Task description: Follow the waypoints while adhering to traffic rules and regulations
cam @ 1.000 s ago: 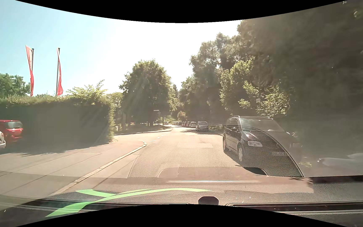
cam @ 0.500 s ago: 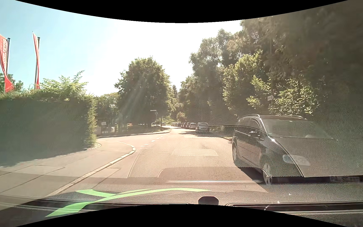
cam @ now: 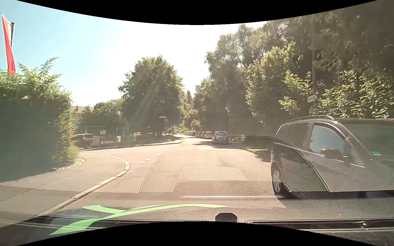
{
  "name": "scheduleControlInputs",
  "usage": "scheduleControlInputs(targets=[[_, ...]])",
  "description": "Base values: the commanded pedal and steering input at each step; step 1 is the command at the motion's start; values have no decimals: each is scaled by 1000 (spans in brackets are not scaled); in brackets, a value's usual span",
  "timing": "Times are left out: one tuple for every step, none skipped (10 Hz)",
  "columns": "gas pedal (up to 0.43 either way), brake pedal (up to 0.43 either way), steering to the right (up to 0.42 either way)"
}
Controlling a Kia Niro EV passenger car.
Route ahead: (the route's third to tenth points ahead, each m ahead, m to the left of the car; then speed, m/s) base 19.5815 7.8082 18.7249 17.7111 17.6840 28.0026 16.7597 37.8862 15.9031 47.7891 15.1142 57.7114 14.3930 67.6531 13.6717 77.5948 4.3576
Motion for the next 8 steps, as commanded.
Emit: scheduleControlInputs(targets=[[39,0,3],[39,0,3],[39,0,3],[20,0,3],[0,6,3],[0,12,3],[0,6,3],[0,0,3]])
